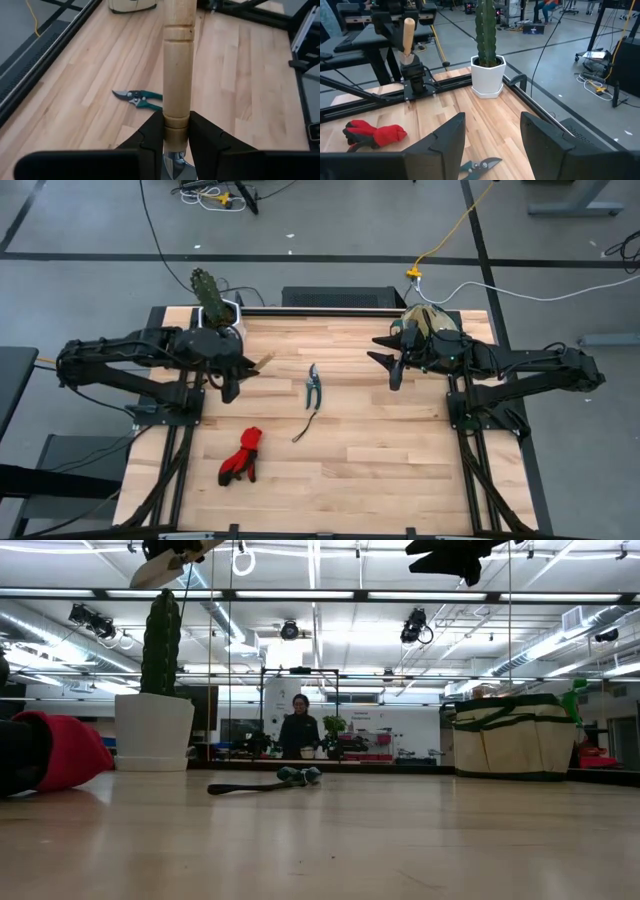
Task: Pick & Place Garden tools in Gardening bag
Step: Put the brown trowel into the white gardening bag
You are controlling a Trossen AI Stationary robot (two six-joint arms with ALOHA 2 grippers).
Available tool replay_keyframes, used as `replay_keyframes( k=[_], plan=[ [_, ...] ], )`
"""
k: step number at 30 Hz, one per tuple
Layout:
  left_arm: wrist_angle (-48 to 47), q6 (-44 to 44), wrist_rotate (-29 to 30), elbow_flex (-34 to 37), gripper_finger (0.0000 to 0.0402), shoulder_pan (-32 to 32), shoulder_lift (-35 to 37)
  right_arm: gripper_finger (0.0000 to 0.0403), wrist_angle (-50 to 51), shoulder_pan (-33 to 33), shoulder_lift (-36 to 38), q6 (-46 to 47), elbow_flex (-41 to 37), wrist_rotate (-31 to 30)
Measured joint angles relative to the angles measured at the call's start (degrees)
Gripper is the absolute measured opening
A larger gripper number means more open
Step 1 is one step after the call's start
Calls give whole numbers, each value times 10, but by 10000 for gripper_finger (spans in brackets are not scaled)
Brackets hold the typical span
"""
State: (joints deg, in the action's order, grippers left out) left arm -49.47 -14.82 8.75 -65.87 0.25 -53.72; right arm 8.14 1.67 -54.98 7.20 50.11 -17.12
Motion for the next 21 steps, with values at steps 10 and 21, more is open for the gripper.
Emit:
replay_keyframes(
  k=[10, 21],
  plan=[
    [96, -14, -11, 64, 75, -1, 21, 192, -7, 0, 0, 0, 0, 0],
    [240, 8, -64, 65, 75, -56, -7, 192, -22, 0, 0, -2, 0, 0]
  ],
)
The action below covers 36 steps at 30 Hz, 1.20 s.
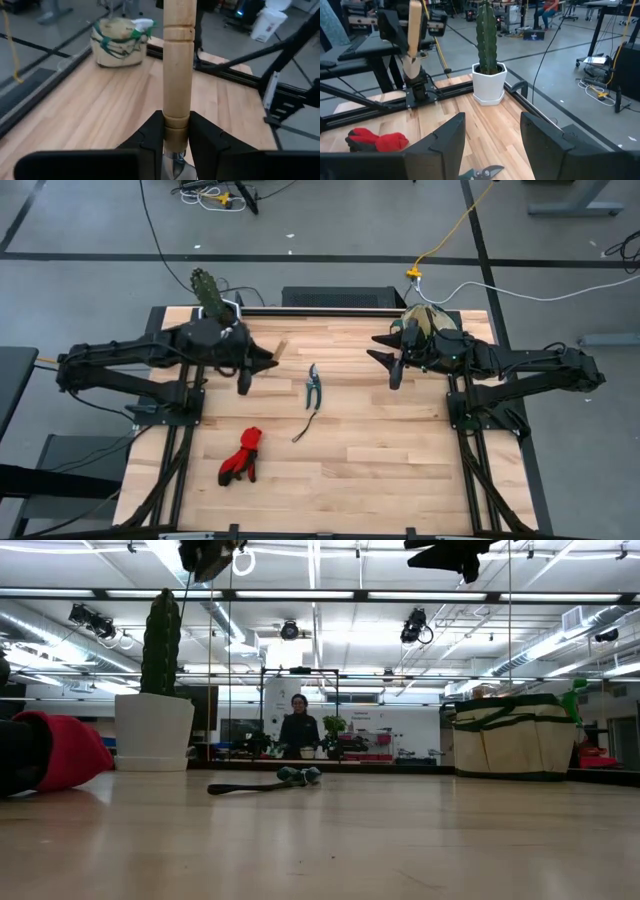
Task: Pick & Place Garden tools in Gardening bag
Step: Put the brown trowel into the white gardening bag
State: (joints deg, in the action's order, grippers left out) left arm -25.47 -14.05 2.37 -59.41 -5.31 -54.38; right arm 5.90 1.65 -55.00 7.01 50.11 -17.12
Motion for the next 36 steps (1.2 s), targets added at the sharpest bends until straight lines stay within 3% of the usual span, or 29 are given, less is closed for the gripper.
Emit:
replay_keyframes(
  k=[8, 17, 24, 36],
  plan=[
    [84, 3, -82, 0, 78, -40, -63, 192, -3, 0, 0, 0, 0, 0],
    [174, -3, -125, 0, 79, -67, -140, 192, -5, 0, 0, 0, 0, 0],
    [239, -33, -133, 0, 80, -77, -176, 192, -9, 0, 0, 2, 0, 0],
    [285, -38, -136, 0, 80, -78, -181, 192, -14, 0, 0, 94, 0, 0]
  ],
)
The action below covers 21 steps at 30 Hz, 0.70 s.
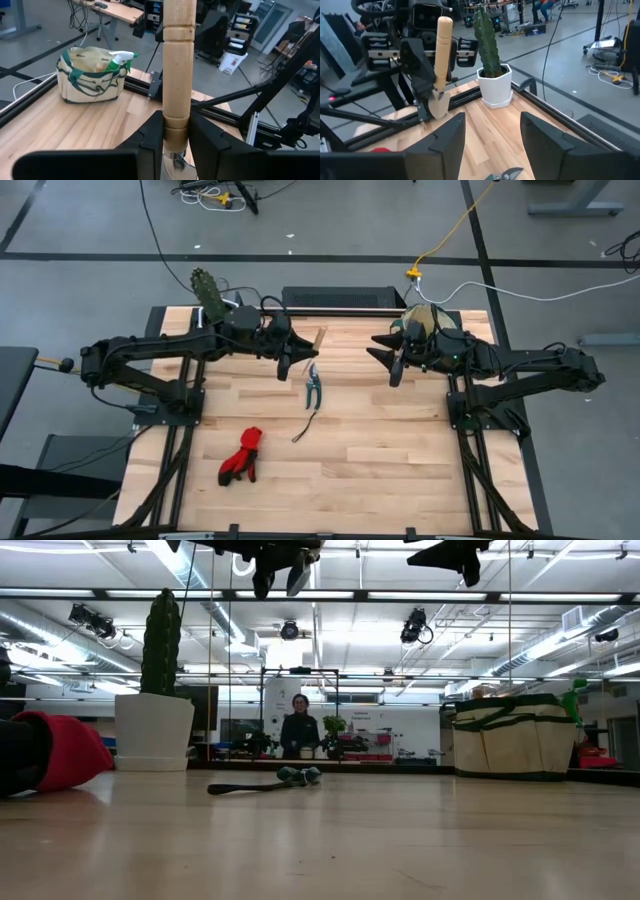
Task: Pick & Place Garden tools in Gardening bag
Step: Put the brown trowel into the white gardening bag
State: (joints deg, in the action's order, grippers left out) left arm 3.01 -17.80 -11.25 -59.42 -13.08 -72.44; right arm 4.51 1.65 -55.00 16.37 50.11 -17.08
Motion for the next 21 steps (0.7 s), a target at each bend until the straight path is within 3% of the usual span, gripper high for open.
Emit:
replay_keyframes(
  k=[21],
  plan=[
    [31, -7, 0, 0, 80, 0, 0, 193, -60, 4, -2, 27, 0, 0]
  ],
)
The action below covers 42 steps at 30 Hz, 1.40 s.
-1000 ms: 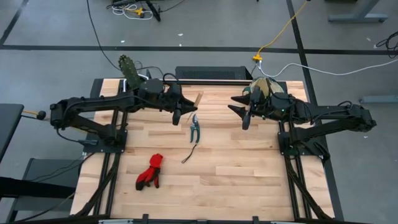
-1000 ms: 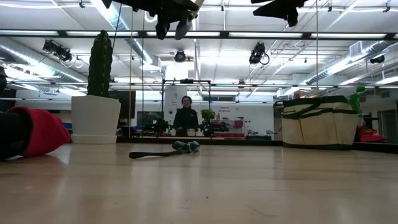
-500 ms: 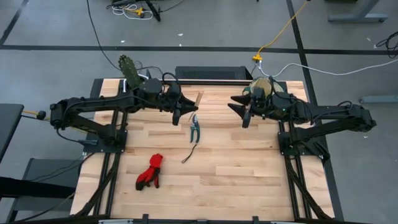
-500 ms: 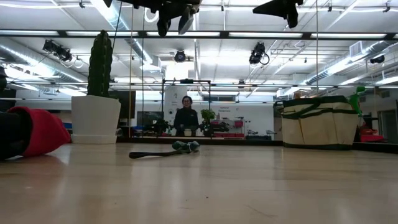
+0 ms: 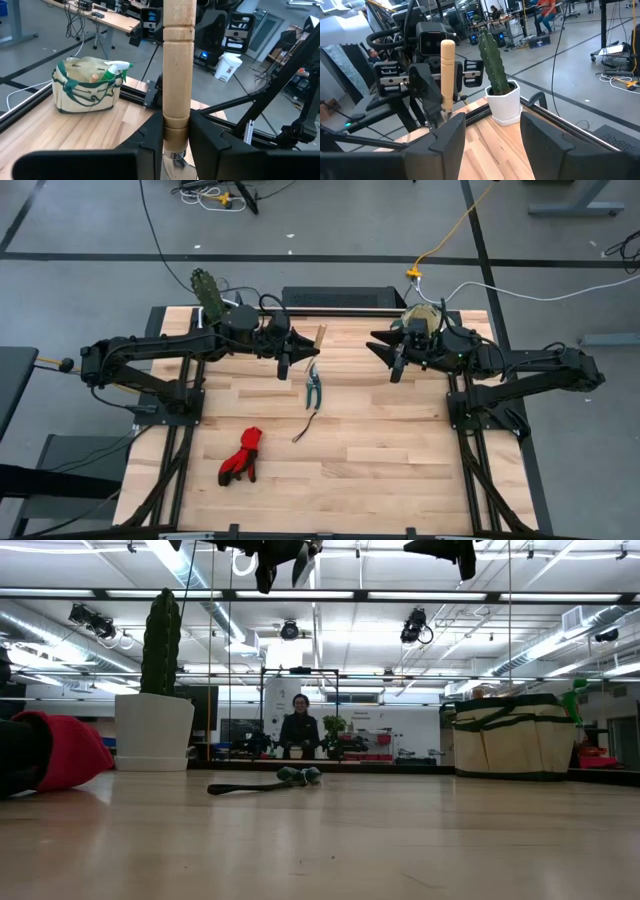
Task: Pick & Place Garden tools in Gardening bag
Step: Put the brown trowel into the white gardening bag
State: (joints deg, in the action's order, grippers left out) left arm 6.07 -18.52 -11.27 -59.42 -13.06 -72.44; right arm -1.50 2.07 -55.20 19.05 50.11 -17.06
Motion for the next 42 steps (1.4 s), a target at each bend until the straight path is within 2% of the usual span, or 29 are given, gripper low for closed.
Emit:
replay_keyframes(
  k=[3, 7, 13, 17, 27, 42],
  plan=[
    [1, 0, 0, 0, 78, 0, 0, 204, -1, 5, 0, 0, 0, 0],
    [1, 0, 0, 0, 79, 2, 0, 238, -14, 10, -9, 0, 0, 1],
    [4, 0, 0, 0, 78, 2, 0, 294, -83, 16, -49, 0, 0, 18],
    [10, -3, 0, 0, 79, 2, 0, 316, -141, 20, -80, 0, 0, 36],
    [10, -4, 0, 0, 79, 2, 0, 322, -246, 32, -140, 4, 0, 76],
    [9, -3, 0, 0, 77, 2, 0, 323, -319, 33, -160, 15, 0, 91]
  ],
)
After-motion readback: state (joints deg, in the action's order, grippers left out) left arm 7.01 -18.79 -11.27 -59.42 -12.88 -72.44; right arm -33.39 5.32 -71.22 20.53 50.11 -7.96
